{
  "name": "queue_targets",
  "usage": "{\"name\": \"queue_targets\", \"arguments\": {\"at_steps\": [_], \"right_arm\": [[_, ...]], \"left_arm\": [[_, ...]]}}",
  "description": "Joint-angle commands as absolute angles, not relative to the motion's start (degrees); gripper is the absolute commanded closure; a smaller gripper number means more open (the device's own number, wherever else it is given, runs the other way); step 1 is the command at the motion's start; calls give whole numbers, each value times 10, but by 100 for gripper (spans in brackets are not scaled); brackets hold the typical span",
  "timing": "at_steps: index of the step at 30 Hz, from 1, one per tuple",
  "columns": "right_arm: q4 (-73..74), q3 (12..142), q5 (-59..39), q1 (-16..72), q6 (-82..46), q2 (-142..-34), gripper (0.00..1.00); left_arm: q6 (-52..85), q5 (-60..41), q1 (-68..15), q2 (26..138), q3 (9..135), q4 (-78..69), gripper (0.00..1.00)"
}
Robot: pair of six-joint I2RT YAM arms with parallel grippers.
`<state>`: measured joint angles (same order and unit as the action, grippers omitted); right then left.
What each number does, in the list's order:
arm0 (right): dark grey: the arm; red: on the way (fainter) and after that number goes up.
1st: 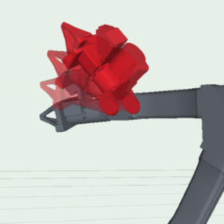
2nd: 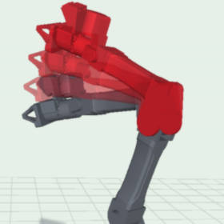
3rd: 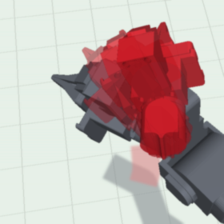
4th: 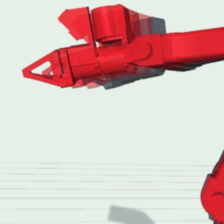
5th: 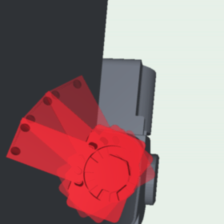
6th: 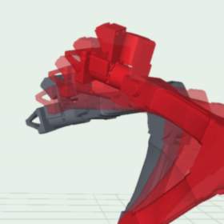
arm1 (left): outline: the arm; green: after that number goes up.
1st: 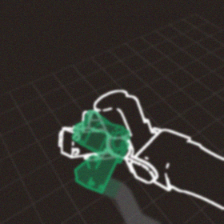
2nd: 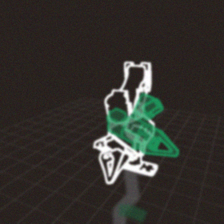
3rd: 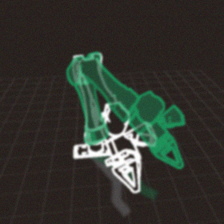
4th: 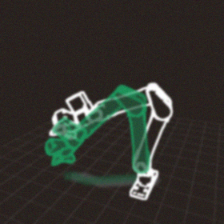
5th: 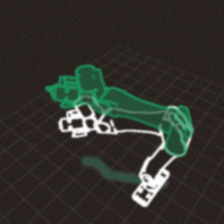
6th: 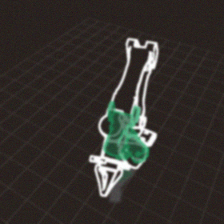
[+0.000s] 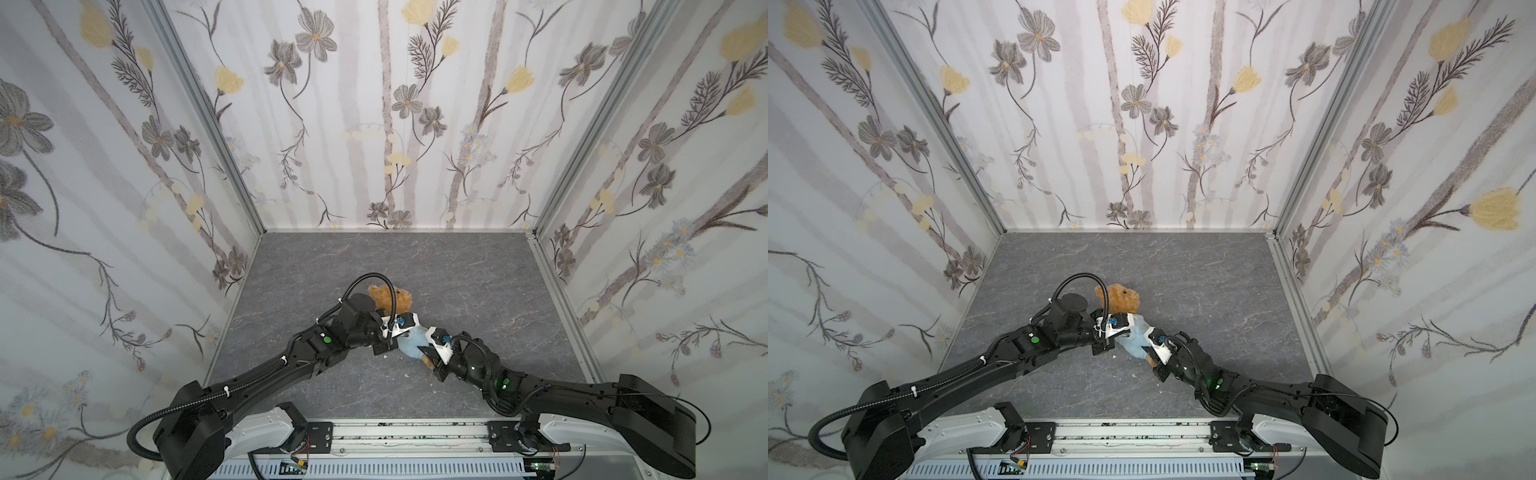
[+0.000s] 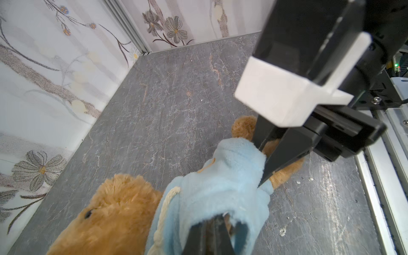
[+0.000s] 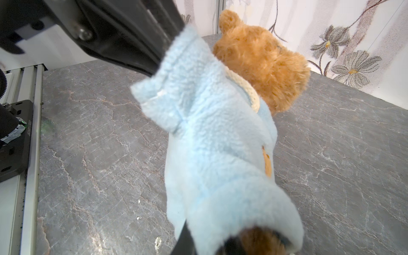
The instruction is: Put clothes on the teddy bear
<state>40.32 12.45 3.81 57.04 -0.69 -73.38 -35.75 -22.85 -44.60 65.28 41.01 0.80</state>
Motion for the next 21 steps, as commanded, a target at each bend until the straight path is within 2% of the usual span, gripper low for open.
{"name": "queue_targets", "arguments": {"at_steps": [1,21], "right_arm": [[433,121,57,565,-30,-738,100],[456,108,15,519,-115,-751,100]], "left_arm": [[-342,-262,-430,638,404,-10,100],[-291,-369,-367,611,371,-26,100]]}}
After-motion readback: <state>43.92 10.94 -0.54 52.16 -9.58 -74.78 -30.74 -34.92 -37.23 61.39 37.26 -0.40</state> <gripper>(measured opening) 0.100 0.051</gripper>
